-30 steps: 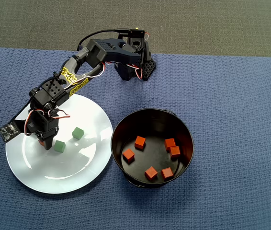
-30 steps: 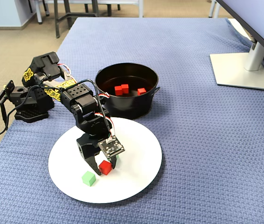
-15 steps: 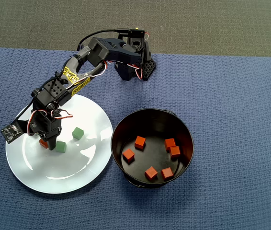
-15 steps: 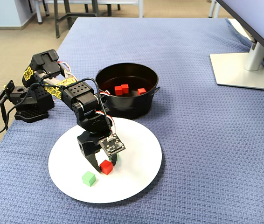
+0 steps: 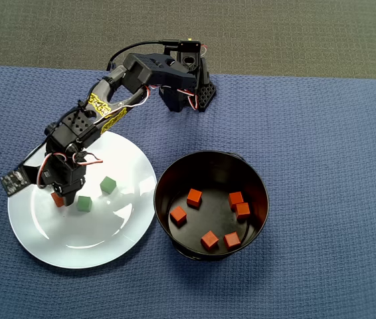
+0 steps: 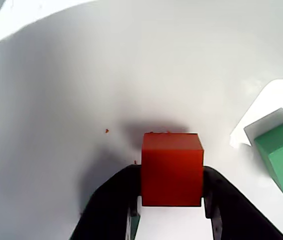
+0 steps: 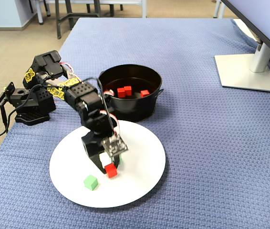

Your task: Pick up the red cubes from the white plate and place them in the black recipient

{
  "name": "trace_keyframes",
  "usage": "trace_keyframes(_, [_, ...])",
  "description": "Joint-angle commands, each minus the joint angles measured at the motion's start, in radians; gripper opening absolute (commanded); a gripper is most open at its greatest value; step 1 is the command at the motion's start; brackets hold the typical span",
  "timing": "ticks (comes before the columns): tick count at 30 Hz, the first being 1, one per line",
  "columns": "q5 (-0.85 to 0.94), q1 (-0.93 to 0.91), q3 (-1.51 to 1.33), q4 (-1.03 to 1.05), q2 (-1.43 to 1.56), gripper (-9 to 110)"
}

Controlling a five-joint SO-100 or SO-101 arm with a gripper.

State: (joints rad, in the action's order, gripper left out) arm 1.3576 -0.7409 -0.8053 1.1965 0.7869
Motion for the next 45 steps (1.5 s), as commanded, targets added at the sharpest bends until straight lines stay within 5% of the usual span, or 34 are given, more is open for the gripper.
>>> trace_keyframes(1, [-0.098,0.041,0.167,0.092,0.161,0])
trace_keyframes(12, [-0.607,0.178,-0.080,0.132,0.603,0])
trace_keyframes(27, [-1.318,0.798,-0.799,-0.025,1.218,0])
trace_keyframes(30, [-1.328,0.861,-0.854,-0.041,1.243,20])
trace_keyframes(35, [-1.301,0.784,-0.793,-0.043,1.200,27])
trace_keyframes(45, [-1.221,0.393,-0.905,-0.114,1.353,16])
